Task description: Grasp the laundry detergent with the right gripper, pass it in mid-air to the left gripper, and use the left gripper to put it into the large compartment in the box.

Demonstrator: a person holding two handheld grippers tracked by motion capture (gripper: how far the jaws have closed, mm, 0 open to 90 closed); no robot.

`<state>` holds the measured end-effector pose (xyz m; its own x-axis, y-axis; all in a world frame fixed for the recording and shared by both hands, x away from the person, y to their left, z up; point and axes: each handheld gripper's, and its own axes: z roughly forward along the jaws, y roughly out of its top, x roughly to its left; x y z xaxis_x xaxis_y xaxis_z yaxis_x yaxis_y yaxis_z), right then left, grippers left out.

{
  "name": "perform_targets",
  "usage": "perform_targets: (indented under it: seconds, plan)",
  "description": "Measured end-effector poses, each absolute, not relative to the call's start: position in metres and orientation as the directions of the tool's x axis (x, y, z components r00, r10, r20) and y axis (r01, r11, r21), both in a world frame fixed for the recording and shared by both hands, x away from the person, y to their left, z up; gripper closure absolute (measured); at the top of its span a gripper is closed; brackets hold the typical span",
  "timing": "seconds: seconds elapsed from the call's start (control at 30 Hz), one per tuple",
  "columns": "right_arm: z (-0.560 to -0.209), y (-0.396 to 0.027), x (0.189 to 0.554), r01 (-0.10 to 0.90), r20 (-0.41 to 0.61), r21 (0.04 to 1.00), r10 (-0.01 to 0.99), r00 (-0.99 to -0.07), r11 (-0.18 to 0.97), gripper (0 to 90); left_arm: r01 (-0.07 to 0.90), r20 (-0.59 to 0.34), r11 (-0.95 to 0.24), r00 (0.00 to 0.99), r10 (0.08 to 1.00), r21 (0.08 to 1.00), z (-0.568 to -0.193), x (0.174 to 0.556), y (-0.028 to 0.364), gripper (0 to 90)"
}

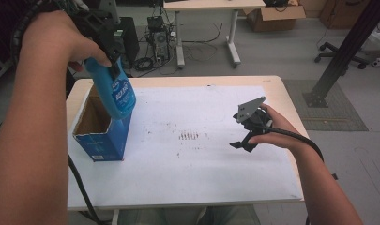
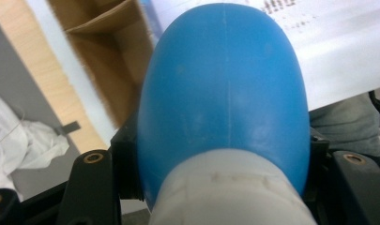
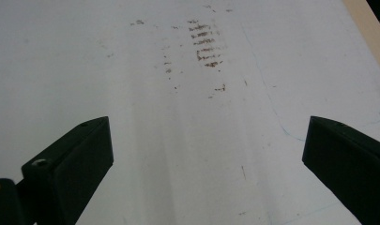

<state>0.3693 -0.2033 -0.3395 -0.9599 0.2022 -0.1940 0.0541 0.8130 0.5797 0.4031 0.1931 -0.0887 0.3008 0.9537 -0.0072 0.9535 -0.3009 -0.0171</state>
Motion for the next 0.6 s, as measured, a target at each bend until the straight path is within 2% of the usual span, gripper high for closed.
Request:
perform_targets:
  seconds: [0.17, 0.6]
  plan:
    - [-0.339, -0.205, 0.370, 0.055, -0.196, 0.579, 0.205, -0.959, 0.813, 1.9, 0.964, 0.012, -0.262, 0.263, 0.965, -0.045, -0.087, 0.404, 0.204, 38.6]
    - [-0.343, -0.206, 0.371, 0.061, -0.190, 0.577, 0.207, -0.960, 0.815, 1.9, 0.988, 0.022, -0.156, 0.157, 0.987, -0.012, -0.086, 0.411, 0.232, 38.6]
